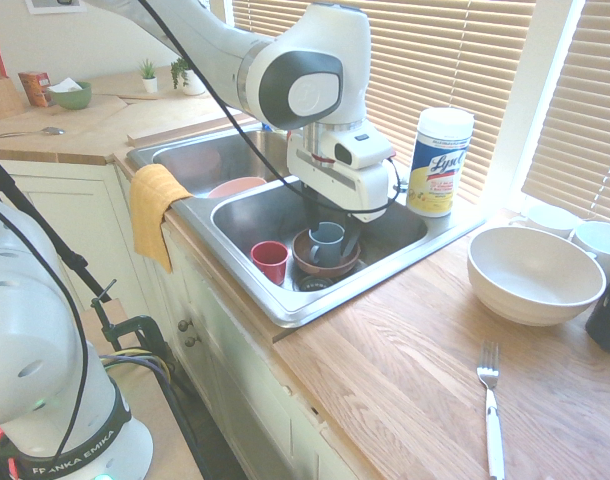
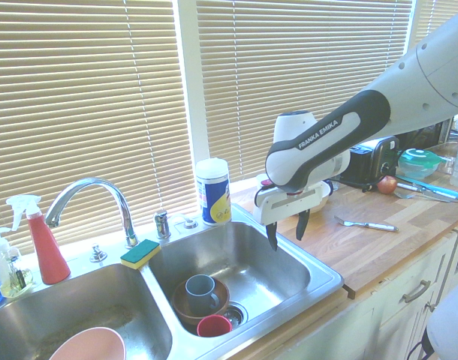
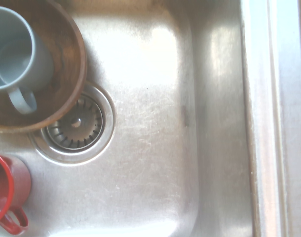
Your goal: Put the fork into the sink
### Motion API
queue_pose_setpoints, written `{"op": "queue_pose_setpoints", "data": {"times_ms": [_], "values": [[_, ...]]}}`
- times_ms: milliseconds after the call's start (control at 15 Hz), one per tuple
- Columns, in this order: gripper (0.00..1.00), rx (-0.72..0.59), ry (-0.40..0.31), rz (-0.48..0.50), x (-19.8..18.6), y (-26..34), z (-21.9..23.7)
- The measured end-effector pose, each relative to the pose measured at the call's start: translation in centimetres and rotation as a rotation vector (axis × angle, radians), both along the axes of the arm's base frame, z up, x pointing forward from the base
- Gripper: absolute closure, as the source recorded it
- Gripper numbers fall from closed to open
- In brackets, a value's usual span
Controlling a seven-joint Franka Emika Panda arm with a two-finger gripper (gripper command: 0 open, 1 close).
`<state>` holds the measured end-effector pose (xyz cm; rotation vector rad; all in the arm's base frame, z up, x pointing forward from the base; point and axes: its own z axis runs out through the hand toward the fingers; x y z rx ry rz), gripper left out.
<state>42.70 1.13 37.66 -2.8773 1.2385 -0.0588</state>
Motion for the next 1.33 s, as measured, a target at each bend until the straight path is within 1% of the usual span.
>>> {"op": "queue_pose_setpoints", "data": {"times_ms": [133, 200, 400, 533, 667, 867, 933, 1000, 1133, 1333], "values": [[0.00, 0.000, 0.001, -0.002, 0.0, 0.0, 0.0], [0.00, 0.001, 0.001, 0.025, 0.0, -0.1, 0.0], [0.00, 0.031, 0.015, 0.208, -0.6, -2.4, 1.9], [0.00, 0.054, 0.024, 0.329, -1.9, -5.6, 3.3], [0.00, 0.087, 0.049, 0.451, -3.7, -9.3, 4.2], [0.00, 0.059, 0.054, 0.631, -5.2, -15.2, 4.5], [0.00, 0.028, 0.047, 0.658, -5.4, -17.3, 4.5], [0.00, -0.015, 0.030, 0.662, -5.6, -19.5, 4.3], [0.00, -0.058, 0.008, 0.638, -5.9, -23.5, 2.7], [0.00, -0.063, 0.031, 0.607, -5.9, -28.2, -0.5]]}}
